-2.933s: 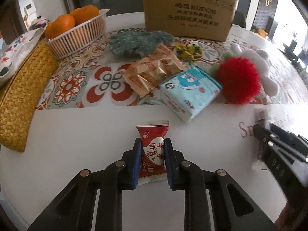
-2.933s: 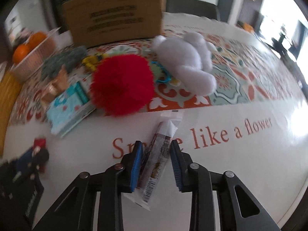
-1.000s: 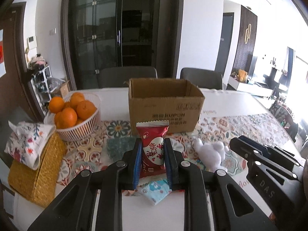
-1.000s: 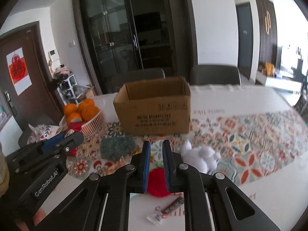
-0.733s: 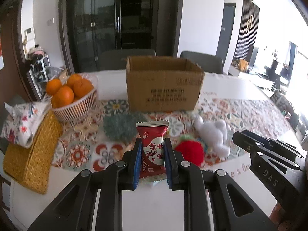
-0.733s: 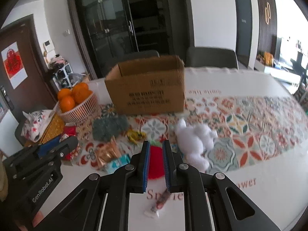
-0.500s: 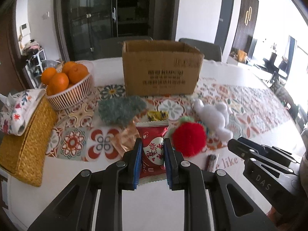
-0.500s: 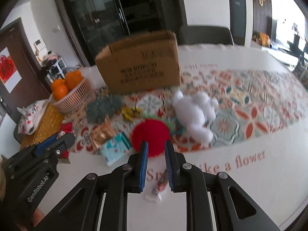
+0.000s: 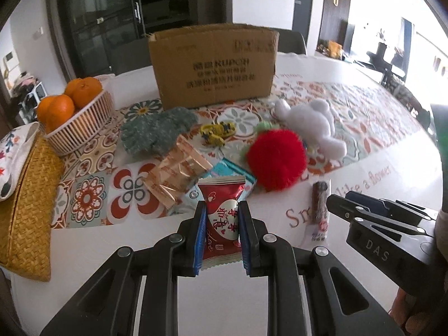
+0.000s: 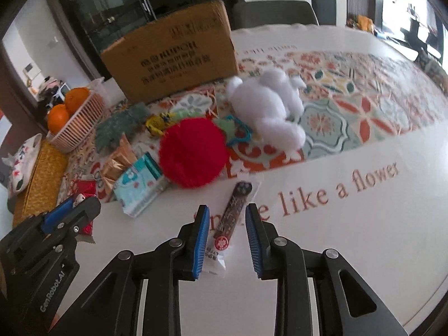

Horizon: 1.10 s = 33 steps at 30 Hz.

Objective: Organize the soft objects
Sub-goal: 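Lift the red packet with the left tool while the right tool lifts the snack tube, then carry the red packet over the cardboard box with the left tool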

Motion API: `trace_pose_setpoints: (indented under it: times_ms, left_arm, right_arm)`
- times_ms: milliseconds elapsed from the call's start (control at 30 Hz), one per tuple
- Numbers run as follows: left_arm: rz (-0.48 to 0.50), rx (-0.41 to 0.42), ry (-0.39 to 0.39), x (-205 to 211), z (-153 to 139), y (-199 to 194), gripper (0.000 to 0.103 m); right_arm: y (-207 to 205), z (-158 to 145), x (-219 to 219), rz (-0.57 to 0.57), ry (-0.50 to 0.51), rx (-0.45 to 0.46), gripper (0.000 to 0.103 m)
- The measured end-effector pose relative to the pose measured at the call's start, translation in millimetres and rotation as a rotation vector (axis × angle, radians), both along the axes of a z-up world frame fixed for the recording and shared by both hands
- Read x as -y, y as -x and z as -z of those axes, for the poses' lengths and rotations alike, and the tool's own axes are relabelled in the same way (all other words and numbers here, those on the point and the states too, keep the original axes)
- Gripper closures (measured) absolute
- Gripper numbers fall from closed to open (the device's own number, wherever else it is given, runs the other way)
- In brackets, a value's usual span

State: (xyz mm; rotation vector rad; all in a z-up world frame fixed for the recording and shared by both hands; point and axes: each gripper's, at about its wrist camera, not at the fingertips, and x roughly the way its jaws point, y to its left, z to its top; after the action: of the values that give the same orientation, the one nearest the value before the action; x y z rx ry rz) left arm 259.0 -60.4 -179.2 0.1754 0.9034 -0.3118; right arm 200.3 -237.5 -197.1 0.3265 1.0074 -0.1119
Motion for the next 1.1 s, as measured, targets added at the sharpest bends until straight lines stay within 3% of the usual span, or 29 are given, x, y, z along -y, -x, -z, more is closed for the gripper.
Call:
trace_pose_setpoints:
  times_ms: [267,633,767,1100]
  left_arm:
    - [0.04,-0.013,-0.024,1.4,20.0,-4.3,0.081]
    - [0.049,-0.005,-0.027,-1.1,22.7,-8.2,0.081]
    - [0.046,-0.006,-0.016,-1.6,22.5,-7.2,0.081]
    - [-0.025,-0.045,0.016,2.2,17.8,-2.9,0.081]
  right_arm:
    - [-1.1,26.1,-0.8,0.05,-0.016,-0.044,0.075]
    - [-10.2,37.2,-6.1,0.056,-0.001,-0.038,0.074]
    - [-11.9,37.7,-12.2,0.027,0.051,-0.038,0.077]
    - [-12.1,29.1,-8.2,-0.073,0.06,-0.039,0.083]
